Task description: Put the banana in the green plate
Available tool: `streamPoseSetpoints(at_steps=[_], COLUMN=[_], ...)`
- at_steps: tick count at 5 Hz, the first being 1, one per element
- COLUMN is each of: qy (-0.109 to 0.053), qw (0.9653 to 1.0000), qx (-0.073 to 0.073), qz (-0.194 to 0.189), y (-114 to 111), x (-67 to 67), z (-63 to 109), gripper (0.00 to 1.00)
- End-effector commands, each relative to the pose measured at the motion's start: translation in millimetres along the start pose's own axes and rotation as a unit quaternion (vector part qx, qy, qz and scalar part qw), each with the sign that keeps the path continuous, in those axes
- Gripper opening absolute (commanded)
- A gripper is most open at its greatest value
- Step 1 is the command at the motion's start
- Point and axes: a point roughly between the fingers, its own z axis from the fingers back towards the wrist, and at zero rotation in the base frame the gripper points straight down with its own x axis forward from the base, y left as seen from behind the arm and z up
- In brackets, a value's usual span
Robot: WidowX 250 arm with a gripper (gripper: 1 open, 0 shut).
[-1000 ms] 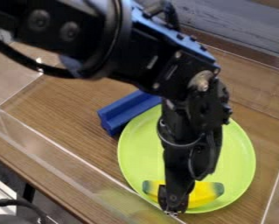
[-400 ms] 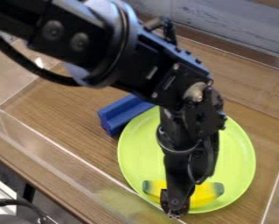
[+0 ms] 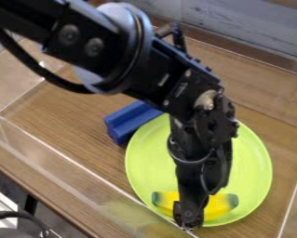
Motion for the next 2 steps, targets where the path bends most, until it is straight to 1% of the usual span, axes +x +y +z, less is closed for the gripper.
streamPoseSetpoints(at_steps=[1, 2], qy=[-0.011, -0.013], qw=[0.9999, 0.9999], qx=[0.005, 0.003], qz=[0.006, 0.008], y=[4.7, 6.3], x=[1.8, 2.4], z=[0.4, -1.9], gripper=[1.0, 1.0])
